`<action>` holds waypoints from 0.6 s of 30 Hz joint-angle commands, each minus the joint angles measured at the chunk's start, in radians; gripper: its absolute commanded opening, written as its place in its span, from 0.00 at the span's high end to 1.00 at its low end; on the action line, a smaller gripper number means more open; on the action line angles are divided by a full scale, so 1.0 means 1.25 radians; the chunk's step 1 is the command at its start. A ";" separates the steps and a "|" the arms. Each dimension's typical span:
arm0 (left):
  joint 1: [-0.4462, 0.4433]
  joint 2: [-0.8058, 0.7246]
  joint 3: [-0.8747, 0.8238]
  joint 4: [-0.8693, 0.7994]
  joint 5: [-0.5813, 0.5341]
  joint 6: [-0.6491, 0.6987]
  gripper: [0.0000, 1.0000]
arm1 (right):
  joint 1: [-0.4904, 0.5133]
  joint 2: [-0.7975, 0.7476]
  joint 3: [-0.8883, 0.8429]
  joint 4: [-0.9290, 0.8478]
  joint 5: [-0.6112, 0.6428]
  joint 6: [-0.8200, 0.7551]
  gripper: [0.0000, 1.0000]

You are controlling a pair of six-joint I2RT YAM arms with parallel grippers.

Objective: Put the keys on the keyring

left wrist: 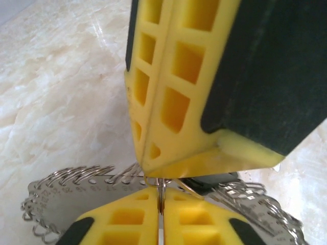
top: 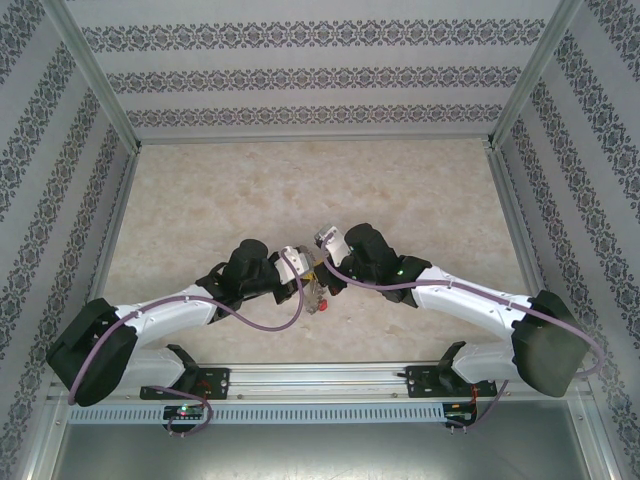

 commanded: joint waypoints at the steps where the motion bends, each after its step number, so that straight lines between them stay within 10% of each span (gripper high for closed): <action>1: -0.013 -0.005 0.018 -0.002 -0.003 0.010 0.99 | 0.011 -0.029 0.018 0.008 0.021 -0.011 1.00; 18: -0.019 -0.015 -0.042 0.110 -0.016 -0.023 1.00 | -0.012 0.000 -0.008 -0.039 0.125 0.050 1.00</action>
